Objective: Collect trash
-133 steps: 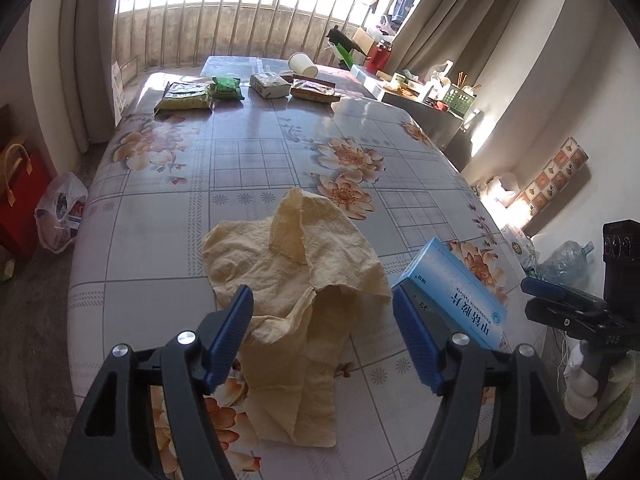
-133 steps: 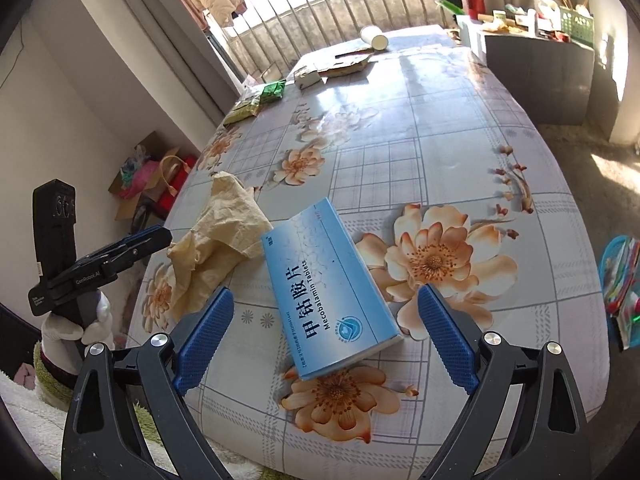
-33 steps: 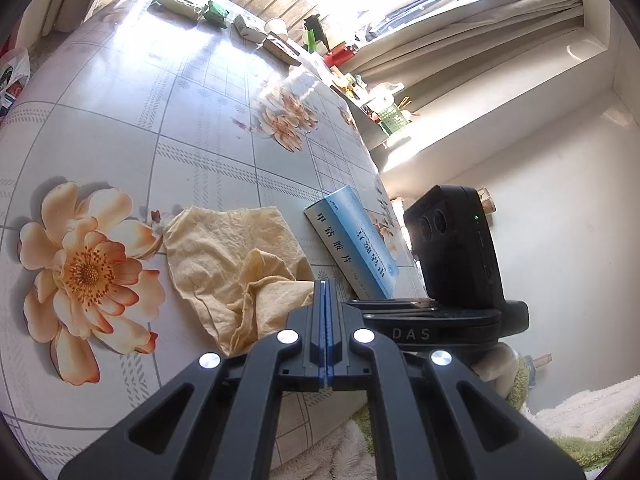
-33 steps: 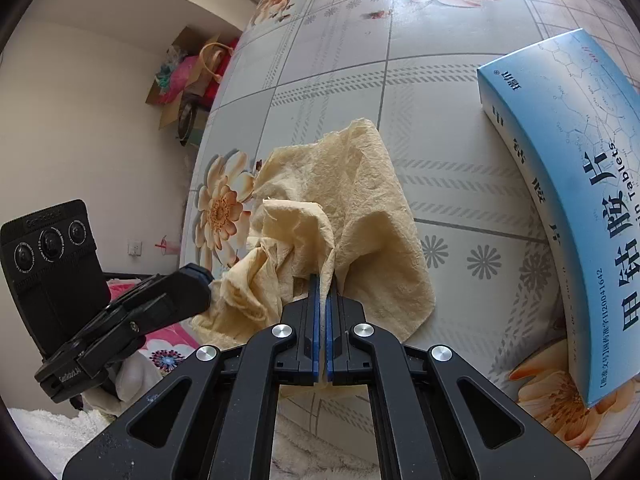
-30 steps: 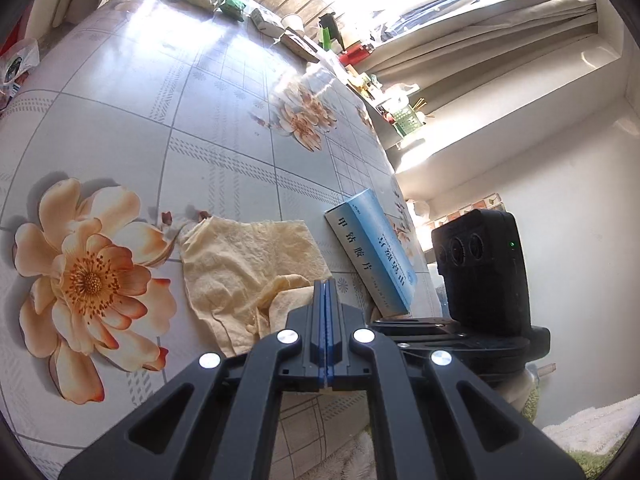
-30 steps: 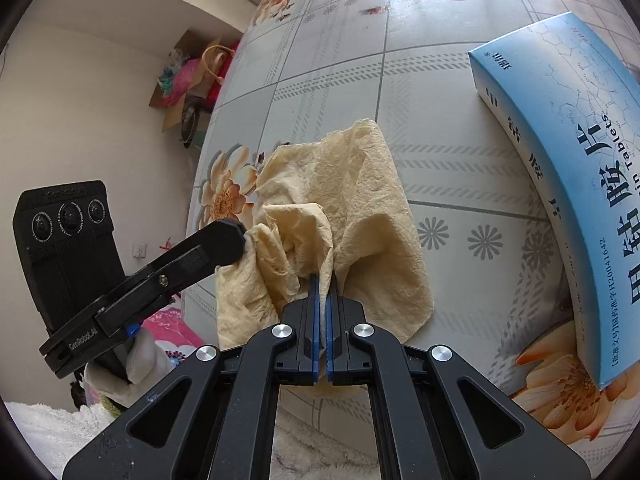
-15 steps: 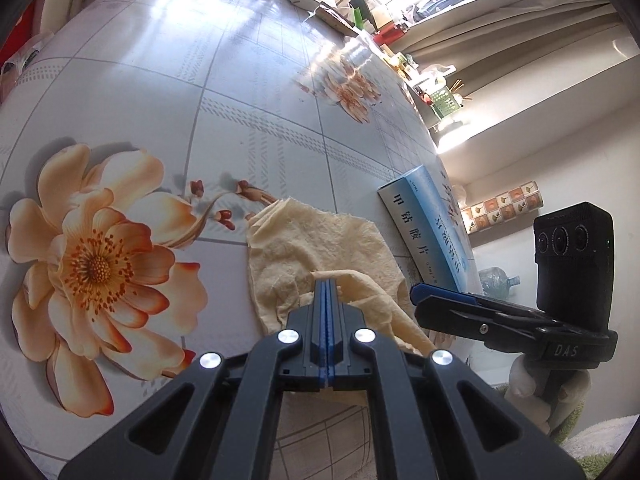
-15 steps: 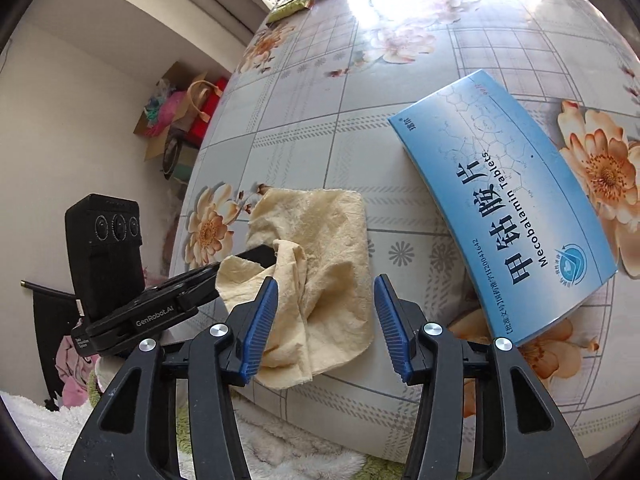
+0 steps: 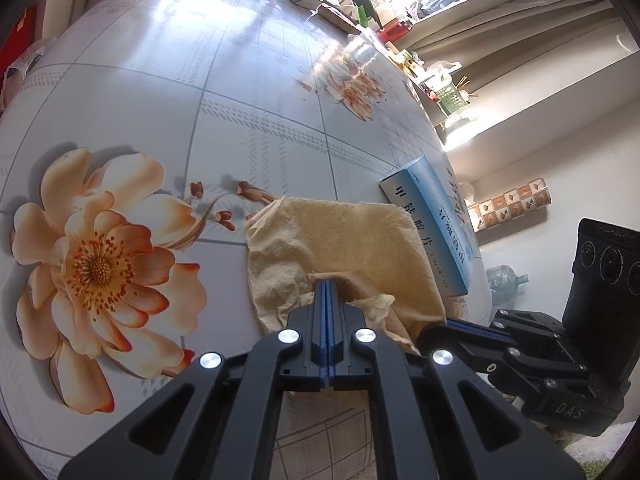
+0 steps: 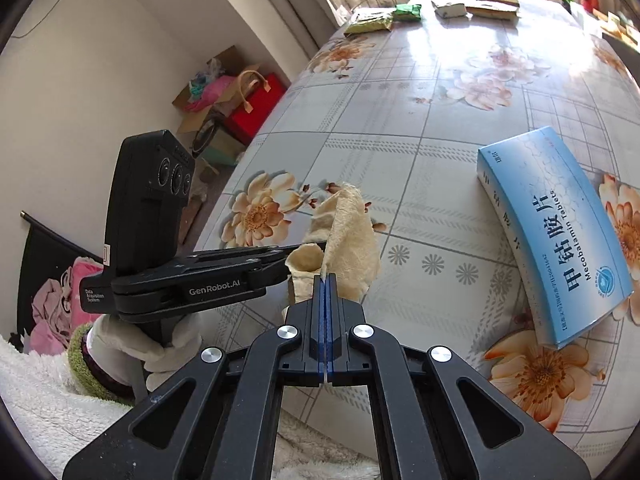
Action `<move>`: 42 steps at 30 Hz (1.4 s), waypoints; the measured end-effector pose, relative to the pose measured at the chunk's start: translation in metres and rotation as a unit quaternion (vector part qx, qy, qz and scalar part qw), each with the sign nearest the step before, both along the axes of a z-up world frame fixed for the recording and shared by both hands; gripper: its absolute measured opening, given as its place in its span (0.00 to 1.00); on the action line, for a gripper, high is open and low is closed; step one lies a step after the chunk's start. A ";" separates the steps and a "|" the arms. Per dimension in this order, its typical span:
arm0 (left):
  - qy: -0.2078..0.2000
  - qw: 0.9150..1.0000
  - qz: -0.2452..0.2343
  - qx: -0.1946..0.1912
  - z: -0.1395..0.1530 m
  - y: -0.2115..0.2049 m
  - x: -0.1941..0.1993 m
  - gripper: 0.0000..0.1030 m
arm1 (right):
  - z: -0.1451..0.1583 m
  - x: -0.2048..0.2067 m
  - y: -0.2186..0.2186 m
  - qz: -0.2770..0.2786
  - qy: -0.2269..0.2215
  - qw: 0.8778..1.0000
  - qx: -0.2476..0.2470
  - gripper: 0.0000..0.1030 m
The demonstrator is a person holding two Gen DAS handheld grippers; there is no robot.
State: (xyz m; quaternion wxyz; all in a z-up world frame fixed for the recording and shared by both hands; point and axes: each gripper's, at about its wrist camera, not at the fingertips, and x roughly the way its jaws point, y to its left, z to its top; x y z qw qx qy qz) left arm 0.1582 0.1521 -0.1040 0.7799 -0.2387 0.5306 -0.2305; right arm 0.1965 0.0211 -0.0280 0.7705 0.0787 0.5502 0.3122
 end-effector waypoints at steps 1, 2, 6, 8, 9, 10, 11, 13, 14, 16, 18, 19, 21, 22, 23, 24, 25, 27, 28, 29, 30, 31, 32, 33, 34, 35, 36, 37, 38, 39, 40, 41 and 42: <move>0.002 1.000 0.001 -0.003 0.000 0.001 0.000 0.01 | -0.004 0.000 0.004 0.007 0.005 1.000 -0.002 0.00; 0.003 1.000 0.002 -0.003 -0.001 0.001 0.000 0.01 | -0.008 -0.001 0.008 0.014 0.010 1.000 -0.004 0.01; 0.005 1.000 0.004 -0.008 -0.001 0.002 0.000 0.01 | -0.020 -0.001 0.021 0.036 0.016 0.999 -0.017 0.03; 0.009 1.000 0.006 -0.019 -0.002 0.006 0.000 0.01 | -0.029 0.000 0.023 0.040 0.032 0.999 -0.017 0.03; 0.010 1.000 0.009 -0.026 -0.002 0.008 0.000 0.01 | -0.033 0.000 0.022 0.038 0.040 0.998 -0.019 0.03; 0.005 0.999 0.013 -0.030 0.000 0.011 -0.001 0.01 | -0.037 0.001 0.023 0.036 0.046 0.998 -0.016 0.03; -0.004 0.999 0.019 -0.030 0.004 0.015 -0.002 0.01 | -0.038 0.001 0.022 0.036 0.048 0.998 -0.012 0.03; -0.022 0.999 0.033 -0.035 0.013 0.025 -0.006 0.01 | -0.038 0.002 0.022 0.036 0.048 0.998 -0.013 0.03; -0.027 0.998 0.041 -0.046 0.017 0.032 -0.007 0.04 | -0.038 0.002 0.022 0.036 0.049 0.998 -0.012 0.03; -0.027 0.995 0.057 -0.075 0.020 0.048 -0.010 0.13 | -0.039 0.002 0.020 0.034 0.053 0.998 -0.008 0.02; -0.015 0.994 0.064 -0.089 0.020 0.057 -0.011 0.28 | -0.039 0.001 0.018 0.031 0.058 0.998 -0.002 0.02; -0.005 0.994 0.061 -0.093 0.018 0.058 -0.012 0.34 | -0.040 0.001 0.016 0.030 0.061 0.998 0.001 0.02; 0.022 0.993 0.043 -0.109 0.012 0.056 -0.015 0.39 | -0.039 0.000 0.014 0.027 0.067 0.997 0.005 0.02; 0.035 0.992 0.034 -0.120 0.009 0.053 -0.016 0.43 | -0.038 -0.001 0.012 0.027 0.069 0.997 0.006 0.02; 0.047 0.990 0.026 -0.132 0.006 0.050 -0.018 0.46 | -0.038 -0.002 0.011 0.026 0.070 0.997 0.007 0.02; 0.056 0.988 0.018 -0.143 0.005 0.046 -0.020 0.48 | -0.037 -0.004 0.008 0.024 0.070 0.997 0.008 0.02; 0.063 0.986 0.012 -0.152 0.004 0.043 -0.022 0.52 | -0.037 -0.005 0.008 0.023 0.071 0.997 0.010 0.02; 0.066 0.985 0.001 -0.161 0.005 0.039 -0.026 0.56 | -0.038 -0.005 0.007 0.020 0.075 0.997 0.015 0.02; 0.066 0.985 -0.003 -0.161 0.006 0.038 -0.028 0.58 | -0.038 -0.005 0.005 0.019 0.077 0.997 0.018 0.01; 0.065 0.986 -0.006 -0.155 0.007 0.037 -0.029 0.60 | -0.038 -0.006 0.004 0.017 0.079 0.996 0.022 0.01; 0.066 0.988 -0.006 -0.139 0.008 0.036 -0.030 0.61 | -0.038 -0.006 0.002 0.016 0.081 0.996 0.026 0.01; 0.068 0.991 -0.007 -0.119 0.008 0.035 -0.029 0.61 | -0.038 -0.007 0.000 0.015 0.082 0.996 0.029 0.01; 0.069 0.992 -0.008 -0.104 0.008 0.033 -0.028 0.61 | -0.038 -0.006 0.001 0.012 0.084 0.996 0.034 0.01; 0.070 0.993 -0.009 -0.098 0.008 0.031 -0.027 0.61 | -0.039 -0.006 -0.001 0.011 0.084 0.996 0.037 0.01; 0.072 0.992 -0.009 -0.100 0.008 0.029 -0.026 0.61 | -0.039 -0.007 -0.004 0.010 0.085 0.995 0.041 0.01; 0.075 0.992 -0.009 -0.104 0.007 0.028 -0.026 0.61 | -0.040 -0.007 -0.003 0.007 0.086 0.995 0.045 0.01; 0.078 0.991 -0.009 -0.109 0.006 0.026 -0.025 0.61 | -0.040 -0.007 -0.004 0.006 0.085 0.995 0.048 0.01; 0.080 0.990 -0.009 -0.114 0.004 0.024 -0.024 0.61 | -0.040 -0.008 -0.005 0.005 0.084 0.995 0.051 0.01; 0.080 0.990 -0.009 -0.119 0.002 0.023 -0.023 0.61 | -0.040 -0.008 -0.004 0.004 0.083 0.995 0.054 0.01; 0.080 0.989 -0.009 -0.123 0.001 0.023 -0.022 0.61 | -0.040 -0.009 -0.005 0.003 0.081 0.995 0.058 0.01; 0.081 0.989 -0.009 -0.127 0.001 0.023 -0.021 0.61 | -0.040 -0.010 -0.008 0.003 0.080 0.995 0.062 0.01; 0.081 0.988 -0.008 -0.130 0.000 0.021 -0.020 0.61 | -0.041 -0.010 -0.010 0.002 0.080 0.995 0.066 0.01; 0.082 0.988 -0.007 -0.133 0.000 0.020 -0.018 0.61 | -0.041 -0.010 -0.011 0.001 0.081 0.994 0.070 0.00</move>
